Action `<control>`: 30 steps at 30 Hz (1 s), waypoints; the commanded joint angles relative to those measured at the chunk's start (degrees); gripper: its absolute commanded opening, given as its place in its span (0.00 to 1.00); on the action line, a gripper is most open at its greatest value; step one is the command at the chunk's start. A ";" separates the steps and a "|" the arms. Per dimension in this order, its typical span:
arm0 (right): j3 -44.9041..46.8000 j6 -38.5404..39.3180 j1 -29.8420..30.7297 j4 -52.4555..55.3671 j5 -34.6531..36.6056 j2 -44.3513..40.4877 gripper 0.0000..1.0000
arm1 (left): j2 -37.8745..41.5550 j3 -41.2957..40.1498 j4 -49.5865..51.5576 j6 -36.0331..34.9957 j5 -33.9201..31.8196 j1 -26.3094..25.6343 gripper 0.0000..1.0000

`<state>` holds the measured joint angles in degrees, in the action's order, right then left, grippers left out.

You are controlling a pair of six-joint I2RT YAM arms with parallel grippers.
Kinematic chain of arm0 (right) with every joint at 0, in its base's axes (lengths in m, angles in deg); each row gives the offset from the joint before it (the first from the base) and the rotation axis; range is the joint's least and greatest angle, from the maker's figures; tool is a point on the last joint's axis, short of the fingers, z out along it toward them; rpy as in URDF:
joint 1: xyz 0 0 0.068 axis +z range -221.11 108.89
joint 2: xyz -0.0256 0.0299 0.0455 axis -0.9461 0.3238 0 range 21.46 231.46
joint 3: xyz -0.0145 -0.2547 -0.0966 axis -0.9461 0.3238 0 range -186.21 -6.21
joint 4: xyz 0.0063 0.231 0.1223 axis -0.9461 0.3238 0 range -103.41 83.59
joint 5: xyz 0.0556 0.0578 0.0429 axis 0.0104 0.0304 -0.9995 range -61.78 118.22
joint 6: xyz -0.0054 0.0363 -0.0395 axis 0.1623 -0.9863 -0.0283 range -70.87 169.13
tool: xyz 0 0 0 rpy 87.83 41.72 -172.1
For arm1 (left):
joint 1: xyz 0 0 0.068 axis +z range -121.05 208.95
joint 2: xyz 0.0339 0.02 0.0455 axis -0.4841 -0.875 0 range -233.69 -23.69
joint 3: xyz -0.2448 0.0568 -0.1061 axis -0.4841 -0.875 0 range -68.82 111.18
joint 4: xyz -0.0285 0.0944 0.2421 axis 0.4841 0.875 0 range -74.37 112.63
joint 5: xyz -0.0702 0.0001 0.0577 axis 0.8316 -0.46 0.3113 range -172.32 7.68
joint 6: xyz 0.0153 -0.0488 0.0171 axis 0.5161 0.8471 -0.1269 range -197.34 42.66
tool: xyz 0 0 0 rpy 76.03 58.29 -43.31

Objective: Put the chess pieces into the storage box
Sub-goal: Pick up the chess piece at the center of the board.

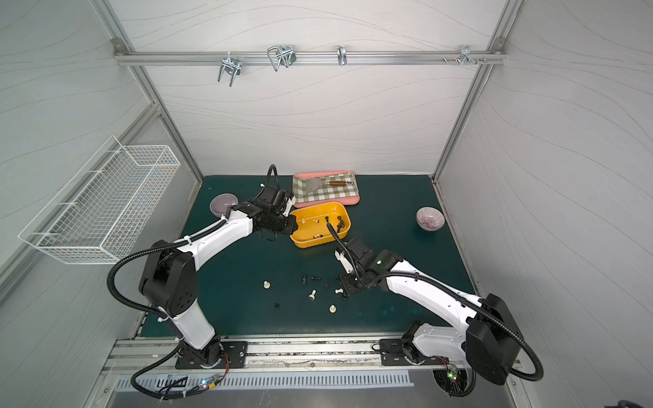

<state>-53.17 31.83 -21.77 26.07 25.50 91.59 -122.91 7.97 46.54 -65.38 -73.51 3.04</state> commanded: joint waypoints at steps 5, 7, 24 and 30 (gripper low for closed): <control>-3.14 0.61 4.14 1.56 5.59 4.78 0.33 | 2.99 -1.60 -1.87 0.78 0.76 0.30 0.25; -3.40 0.15 4.52 1.65 6.14 5.66 0.34 | 3.24 -1.91 -1.91 0.78 0.81 0.25 0.25; -6.03 -0.65 7.96 4.28 11.15 11.38 0.38 | 3.16 -2.61 -1.70 0.25 1.20 0.29 0.25; -6.39 -1.46 8.22 5.32 12.52 12.39 0.38 | 3.17 -2.78 -1.66 0.16 1.43 0.26 0.25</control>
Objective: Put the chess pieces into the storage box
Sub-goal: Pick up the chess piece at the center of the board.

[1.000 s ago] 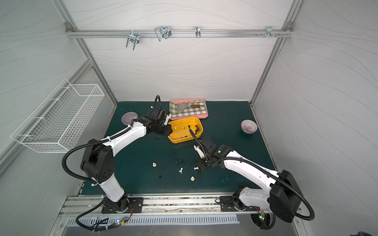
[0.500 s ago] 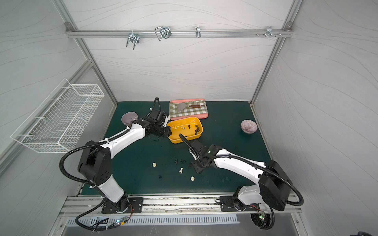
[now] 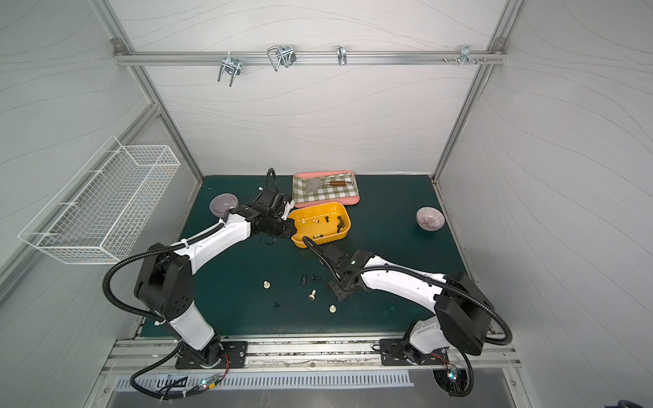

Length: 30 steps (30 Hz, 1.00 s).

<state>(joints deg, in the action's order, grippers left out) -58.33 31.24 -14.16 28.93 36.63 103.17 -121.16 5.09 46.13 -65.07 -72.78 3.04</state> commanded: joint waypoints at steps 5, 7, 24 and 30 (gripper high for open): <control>-1.23 -1.31 0.78 3.10 1.59 1.96 0.38 | 1.43 -0.09 -1.29 -0.23 0.88 0.25 0.25; -1.22 -1.40 0.88 3.01 1.27 2.46 0.37 | 1.46 -0.10 -1.27 -0.32 0.99 0.25 0.25; -1.23 -2.90 1.63 3.62 2.58 4.64 0.22 | 1.89 -0.17 -0.83 -0.56 1.41 0.26 0.25; -1.24 -3.16 1.85 3.54 2.75 4.49 0.14 | 1.93 -0.18 -0.71 -0.58 1.36 0.26 0.25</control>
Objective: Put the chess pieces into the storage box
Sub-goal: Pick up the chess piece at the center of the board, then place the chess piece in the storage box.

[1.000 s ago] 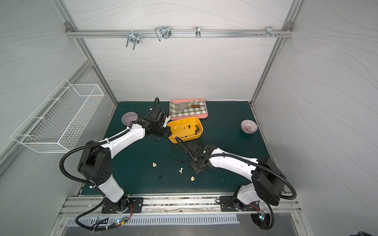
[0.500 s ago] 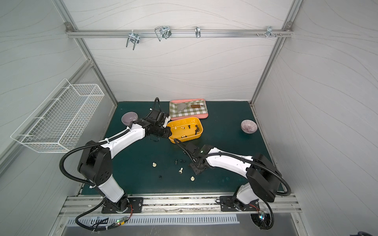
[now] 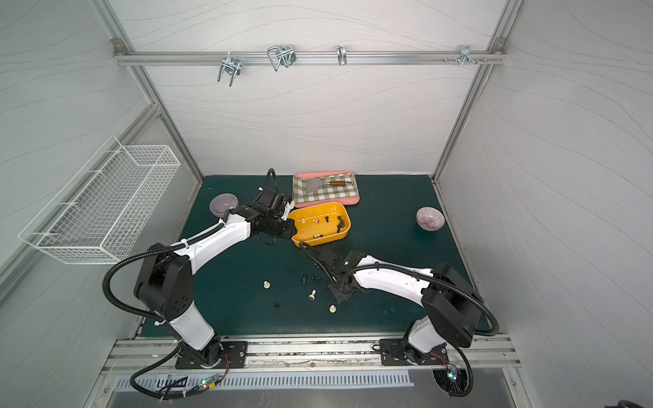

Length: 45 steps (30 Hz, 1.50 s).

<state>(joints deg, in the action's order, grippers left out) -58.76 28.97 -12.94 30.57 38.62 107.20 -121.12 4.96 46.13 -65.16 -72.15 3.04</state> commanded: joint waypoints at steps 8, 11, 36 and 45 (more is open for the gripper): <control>-0.13 -1.19 0.55 0.91 -0.31 -1.29 0.13 | 2.06 0.09 -0.63 -0.49 0.77 0.25 0.25; 0.32 -1.50 0.54 0.31 -1.31 -3.21 0.12 | 2.16 -0.03 -0.45 -0.58 0.64 0.29 0.25; -19.09 12.53 -15.73 -3.61 -9.51 0.78 0.12 | 6.52 -1.13 2.28 -2.34 0.81 0.32 0.25; -34.11 16.44 -22.24 -3.82 -10.76 13.10 0.12 | 9.21 -4.29 1.57 -2.52 0.49 0.27 0.25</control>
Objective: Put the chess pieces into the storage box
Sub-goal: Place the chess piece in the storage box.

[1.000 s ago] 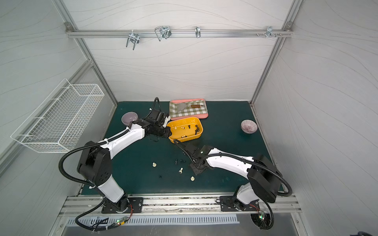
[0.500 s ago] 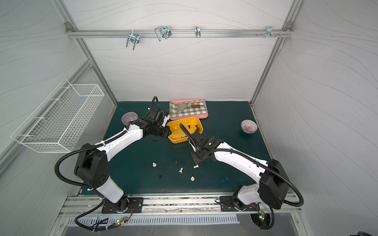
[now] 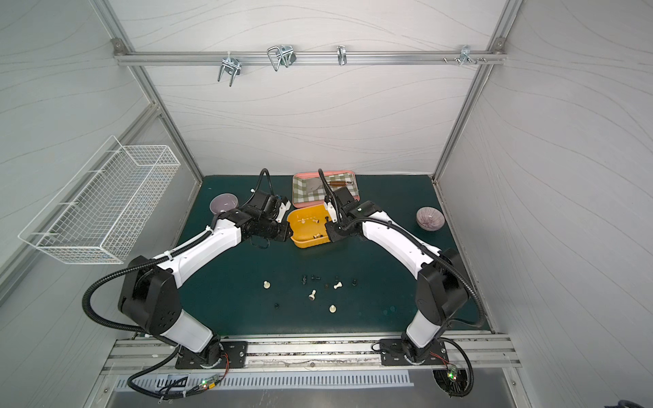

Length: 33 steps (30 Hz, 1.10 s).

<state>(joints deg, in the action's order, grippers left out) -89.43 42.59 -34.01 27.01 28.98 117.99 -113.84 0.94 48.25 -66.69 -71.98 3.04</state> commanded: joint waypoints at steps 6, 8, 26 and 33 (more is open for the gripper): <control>-11.73 4.07 -4.07 0.25 -0.88 9.76 0.12 | 3.51 -2.27 -2.47 0.38 0.12 0.34 0.25; -14.42 4.50 -5.02 0.52 -0.99 12.10 0.12 | 4.29 -3.47 -3.45 1.26 0.22 0.36 0.25; -30.99 5.92 -9.86 1.58 -0.67 29.02 0.12 | 4.31 -9.29 -8.22 4.45 4.62 0.34 0.26; -35.07 5.69 -9.81 2.55 1.13 33.45 0.12 | 4.10 -9.72 -8.96 4.99 5.66 0.34 0.26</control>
<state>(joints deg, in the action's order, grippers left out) -122.85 47.24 -43.60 27.80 29.11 149.69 -109.36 -8.77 41.45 -62.29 -67.52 3.08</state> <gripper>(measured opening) 0.179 0.256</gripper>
